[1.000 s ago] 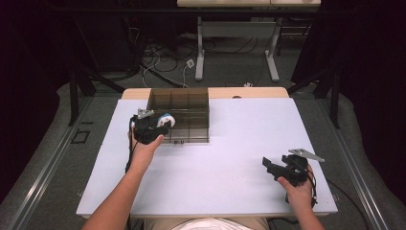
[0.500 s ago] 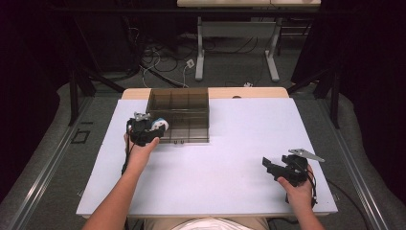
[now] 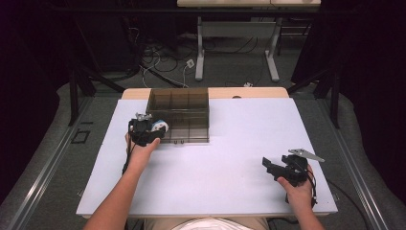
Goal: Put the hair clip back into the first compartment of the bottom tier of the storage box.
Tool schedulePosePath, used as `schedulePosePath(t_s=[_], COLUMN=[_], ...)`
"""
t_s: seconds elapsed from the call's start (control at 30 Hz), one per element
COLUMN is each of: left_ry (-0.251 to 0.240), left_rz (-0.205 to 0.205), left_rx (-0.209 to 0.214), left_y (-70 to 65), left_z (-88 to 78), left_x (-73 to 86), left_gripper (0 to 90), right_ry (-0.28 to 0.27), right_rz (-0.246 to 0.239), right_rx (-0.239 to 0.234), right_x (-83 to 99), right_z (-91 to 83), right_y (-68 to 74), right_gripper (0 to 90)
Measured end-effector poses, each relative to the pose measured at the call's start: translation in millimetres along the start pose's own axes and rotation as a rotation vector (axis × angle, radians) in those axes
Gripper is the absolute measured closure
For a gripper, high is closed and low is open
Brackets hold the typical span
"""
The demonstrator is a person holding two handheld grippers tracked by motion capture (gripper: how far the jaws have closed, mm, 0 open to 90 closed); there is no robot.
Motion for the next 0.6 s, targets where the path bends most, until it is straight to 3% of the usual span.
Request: schedulePosePath(t_s=[0.13, 0.33, 0.47, 0.6], left_ry=[-0.005, -0.015, -0.033, -0.045], left_rz=[-0.004, -0.031, -0.057, -0.049], left_rx=[-0.01, -0.013, 0.012, 0.043], left_y=[0.7, 1.1, -1.5, -8.2], left_z=[0.1, -4.4, -7.8, -14.3], left_x=[-0.2, -1.4, -2.0, -4.0], left_gripper=[36.3, 20.3, 14.3, 6.7], right_ry=[0.0, 0.0, -0.001, -0.003], right_rz=[0.0, 0.0, 0.0, -0.004], right_rx=[-0.001, 0.0, 0.0, 0.0], right_x=[-0.1, 0.0, -0.1, 0.0], right_z=[-0.1, 0.0, 0.0, 0.4], right_y=[-0.1, -0.1, -0.1, -0.7], right_gripper=[15.5, 15.5, 15.5, 15.5])
Point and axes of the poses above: each handheld gripper's, and its own axes: z roughly forward along the jaws, x roughly out of its underside, y roughly to its left, the point moved 9 cm from there along z, roughly forward along the jaws, and after that the axes turned 12 degrees about x, right-handed, at the moved point
